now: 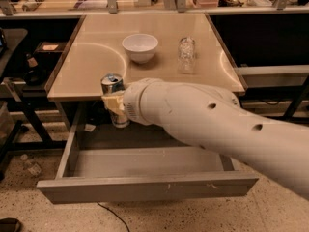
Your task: Place redbull can into top drawer
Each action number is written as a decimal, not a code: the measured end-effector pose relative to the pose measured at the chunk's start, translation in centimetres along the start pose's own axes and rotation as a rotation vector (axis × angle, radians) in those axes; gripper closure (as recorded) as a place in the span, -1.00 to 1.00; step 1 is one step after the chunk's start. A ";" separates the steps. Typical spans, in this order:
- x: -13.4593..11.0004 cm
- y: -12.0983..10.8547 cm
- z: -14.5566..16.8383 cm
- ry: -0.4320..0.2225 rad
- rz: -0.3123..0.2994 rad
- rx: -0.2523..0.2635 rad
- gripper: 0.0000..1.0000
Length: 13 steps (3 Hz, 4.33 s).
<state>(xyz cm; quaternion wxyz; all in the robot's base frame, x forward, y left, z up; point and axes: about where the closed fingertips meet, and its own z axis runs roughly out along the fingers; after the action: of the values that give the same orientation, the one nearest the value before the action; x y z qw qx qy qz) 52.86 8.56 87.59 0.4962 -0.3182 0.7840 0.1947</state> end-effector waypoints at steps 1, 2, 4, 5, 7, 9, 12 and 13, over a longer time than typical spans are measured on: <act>4.1 0.7 0.6 0.011 0.062 0.016 1.00; 4.1 0.7 0.6 0.011 0.062 0.016 1.00; 8.3 -1.0 0.4 -0.023 0.143 0.107 1.00; 9.7 -2.0 1.1 -0.057 0.161 0.163 1.00; 11.5 -2.6 3.8 -0.080 0.183 0.209 1.00; 14.3 -4.2 5.0 -0.068 0.195 0.243 1.00; 15.5 -4.9 5.1 -0.099 0.193 0.310 1.00; 17.4 -6.2 5.3 -0.140 0.172 0.372 1.00</act>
Offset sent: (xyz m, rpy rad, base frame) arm -0.0099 -0.0026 -0.0294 0.0228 0.0349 -0.0313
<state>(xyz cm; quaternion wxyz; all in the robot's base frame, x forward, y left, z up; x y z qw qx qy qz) 55.28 2.04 69.65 0.5810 -0.1388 0.7944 0.1101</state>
